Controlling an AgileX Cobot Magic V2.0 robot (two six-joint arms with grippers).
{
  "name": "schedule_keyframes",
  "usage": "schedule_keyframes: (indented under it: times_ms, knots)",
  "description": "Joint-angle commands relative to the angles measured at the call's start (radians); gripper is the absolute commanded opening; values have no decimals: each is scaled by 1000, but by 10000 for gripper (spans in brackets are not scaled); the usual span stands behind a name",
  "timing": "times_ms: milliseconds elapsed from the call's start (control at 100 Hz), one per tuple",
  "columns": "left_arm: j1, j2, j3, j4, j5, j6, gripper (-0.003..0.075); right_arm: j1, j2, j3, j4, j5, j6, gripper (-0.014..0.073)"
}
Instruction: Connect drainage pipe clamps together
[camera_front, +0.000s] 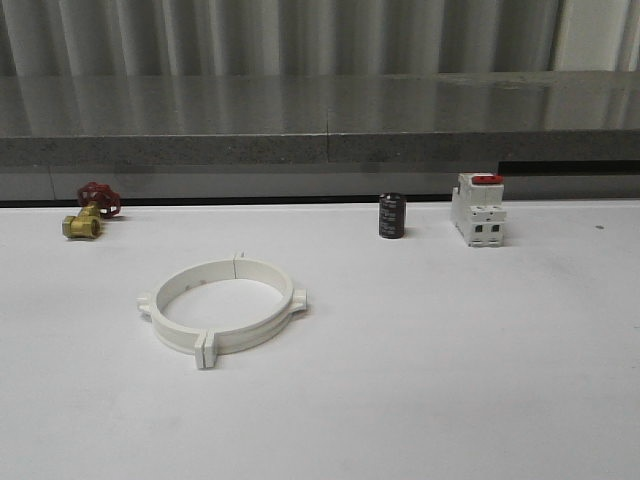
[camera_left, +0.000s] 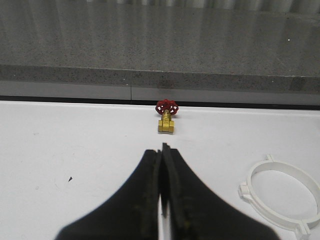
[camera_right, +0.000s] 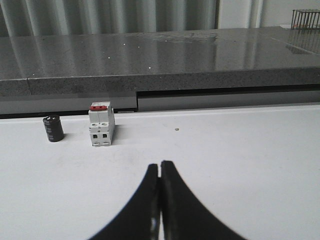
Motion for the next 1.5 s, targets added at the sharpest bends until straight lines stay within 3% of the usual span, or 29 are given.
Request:
schedule_keyframes:
  times_ms: [0,250,440,600,900,1010,1490]
  knots:
    - [1,7,-27,-9,-81,-1,-21,-5,-19,-16,0,-71,-9,-66]
    - [-6,4,-15,-9,-96,-1,-21,-5,-19,-16,0,-71,-9,-66]
    - [-84,-79,81,65,-203,-4,-21,-5,-19,-16,0,-71,-9,-66]
    - [-153,-136,219,280,-316,-218,-21,-5,-19,-16,0,-71,-9,-66]
    - [-108,-333,388,204,-318,-155,-21,-5,-19,-16,0,-71,-9,-66]
    - [-76,-335,453,178,-401,-131,-21,-5,-19,-16,0,-71,-9,-66]
    - [-78,-335,450,188,-390,-131,-21,-5,-16,-16,0,-71,-9,-66]
